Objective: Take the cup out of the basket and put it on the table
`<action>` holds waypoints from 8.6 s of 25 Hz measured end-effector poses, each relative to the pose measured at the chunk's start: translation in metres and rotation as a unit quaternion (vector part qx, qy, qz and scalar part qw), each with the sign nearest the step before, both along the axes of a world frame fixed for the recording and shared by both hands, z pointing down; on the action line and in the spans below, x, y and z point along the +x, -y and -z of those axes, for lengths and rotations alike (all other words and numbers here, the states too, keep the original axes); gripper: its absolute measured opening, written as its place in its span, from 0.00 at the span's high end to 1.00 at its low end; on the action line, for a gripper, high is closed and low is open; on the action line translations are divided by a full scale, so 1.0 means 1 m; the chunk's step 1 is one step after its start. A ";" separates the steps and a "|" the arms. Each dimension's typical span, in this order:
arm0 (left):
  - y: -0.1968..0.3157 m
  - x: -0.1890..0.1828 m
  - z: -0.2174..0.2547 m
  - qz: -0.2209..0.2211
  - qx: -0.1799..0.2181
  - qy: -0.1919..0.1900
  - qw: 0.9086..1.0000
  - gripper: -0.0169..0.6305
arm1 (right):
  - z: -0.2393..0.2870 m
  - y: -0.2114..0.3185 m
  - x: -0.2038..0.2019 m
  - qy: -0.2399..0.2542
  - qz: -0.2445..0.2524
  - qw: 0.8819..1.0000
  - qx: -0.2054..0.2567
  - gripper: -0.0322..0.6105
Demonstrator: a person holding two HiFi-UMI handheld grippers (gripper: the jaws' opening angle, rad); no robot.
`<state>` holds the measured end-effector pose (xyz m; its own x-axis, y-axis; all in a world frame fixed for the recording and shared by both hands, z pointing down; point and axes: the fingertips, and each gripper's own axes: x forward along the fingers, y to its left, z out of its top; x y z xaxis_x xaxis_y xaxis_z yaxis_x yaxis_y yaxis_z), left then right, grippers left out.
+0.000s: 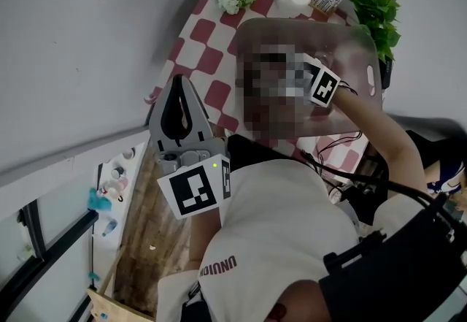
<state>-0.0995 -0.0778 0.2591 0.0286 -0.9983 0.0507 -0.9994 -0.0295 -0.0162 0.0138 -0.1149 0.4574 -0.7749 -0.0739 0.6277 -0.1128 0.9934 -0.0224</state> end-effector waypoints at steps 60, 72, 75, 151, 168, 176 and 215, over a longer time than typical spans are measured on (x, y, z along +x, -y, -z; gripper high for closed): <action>0.011 -0.010 -0.016 0.018 -0.032 0.017 0.999 0.95 | -0.111 -0.027 0.000 -0.101 0.091 0.990 -0.031 0.52; 0.012 -0.009 -0.015 0.017 -0.032 0.017 0.999 0.95 | -0.111 -0.027 -0.005 -0.093 0.097 0.991 -0.024 0.52; 0.012 -0.008 -0.015 0.015 -0.032 0.018 0.999 0.95 | -0.112 -0.028 -0.006 -0.090 0.095 0.991 -0.026 0.52; -0.010 -0.001 -0.003 0.007 0.000 0.011 1.000 0.95 | 0.047 -0.017 0.009 0.013 0.025 0.999 0.018 0.52; -0.019 -0.004 0.000 0.015 0.006 0.009 1.000 0.95 | 0.090 -0.020 0.005 0.041 0.014 0.998 0.049 0.52; -0.025 -0.006 0.000 0.020 0.008 0.009 1.000 0.95 | 0.110 -0.022 0.002 0.054 0.009 0.997 0.061 0.52; -0.041 -0.034 0.004 0.064 0.014 0.008 0.998 0.95 | 0.177 -0.047 -0.045 0.093 0.021 0.990 0.107 0.52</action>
<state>-0.1334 -0.0372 0.2553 -0.0990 -0.9948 0.0228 -0.9947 0.0983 -0.0303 -0.0311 -0.0678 0.2808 -0.8813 -0.1546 0.4466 -0.0846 0.9813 0.1727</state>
